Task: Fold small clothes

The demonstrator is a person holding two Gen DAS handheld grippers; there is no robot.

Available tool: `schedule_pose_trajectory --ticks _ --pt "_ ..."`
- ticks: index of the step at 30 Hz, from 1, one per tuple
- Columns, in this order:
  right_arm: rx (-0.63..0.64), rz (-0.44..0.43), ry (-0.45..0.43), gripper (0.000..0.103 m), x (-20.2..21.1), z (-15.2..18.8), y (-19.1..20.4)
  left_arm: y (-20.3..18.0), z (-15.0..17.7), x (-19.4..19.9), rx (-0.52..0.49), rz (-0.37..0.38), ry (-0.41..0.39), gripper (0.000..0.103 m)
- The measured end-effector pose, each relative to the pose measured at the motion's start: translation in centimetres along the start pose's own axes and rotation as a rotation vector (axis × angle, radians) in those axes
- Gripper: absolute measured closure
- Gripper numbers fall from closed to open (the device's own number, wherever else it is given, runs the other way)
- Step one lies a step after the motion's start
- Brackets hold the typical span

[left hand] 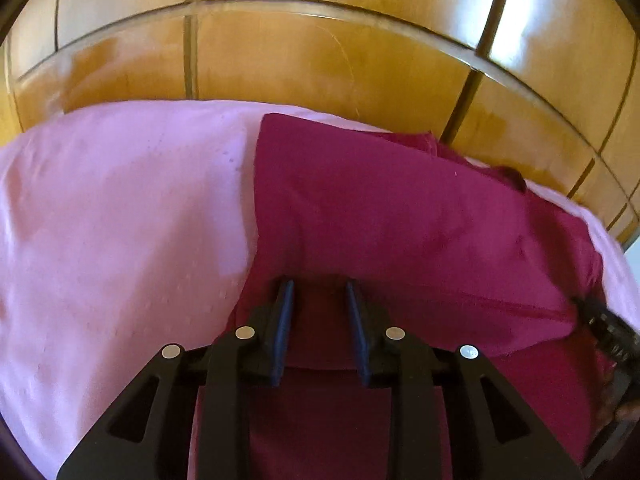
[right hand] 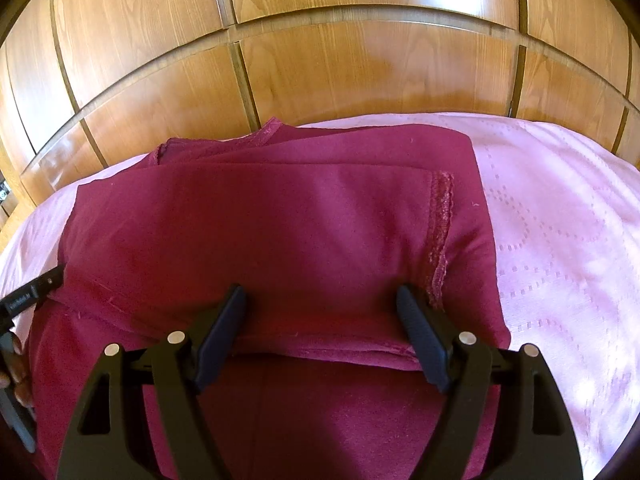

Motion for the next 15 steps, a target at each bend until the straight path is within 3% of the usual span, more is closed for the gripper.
schedule_pose_trajectory --ticks 5,10,12,15 --pt "-0.003 -0.003 0.001 0.025 0.0 -0.1 -0.1 -0.7 0.1 2.0 -0.004 -0.028 0.012 0.077" --pt "-0.002 -0.001 0.002 0.025 0.0 0.0 -0.1 -1.4 1.0 7.0 0.002 -0.009 -0.049 0.077" --pt "-0.003 -0.002 0.002 0.025 -0.1 0.0 -0.1 -1.4 1.5 8.8 0.012 0.001 -0.074 0.062" --pt "0.001 0.004 0.0 0.025 0.0 0.0 0.0 -1.8 2.1 11.2 -0.008 0.005 -0.109 0.061"
Point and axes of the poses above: each gripper's, at about its wrist camera, not at the fingertips, and x roughly against the way its jaws point, y to its left, z to its underside, the point moved 9 cm from there along -x, roughly the way its jaws point, and after that the axes turned 1 degree about z, right-handed, at the moved point
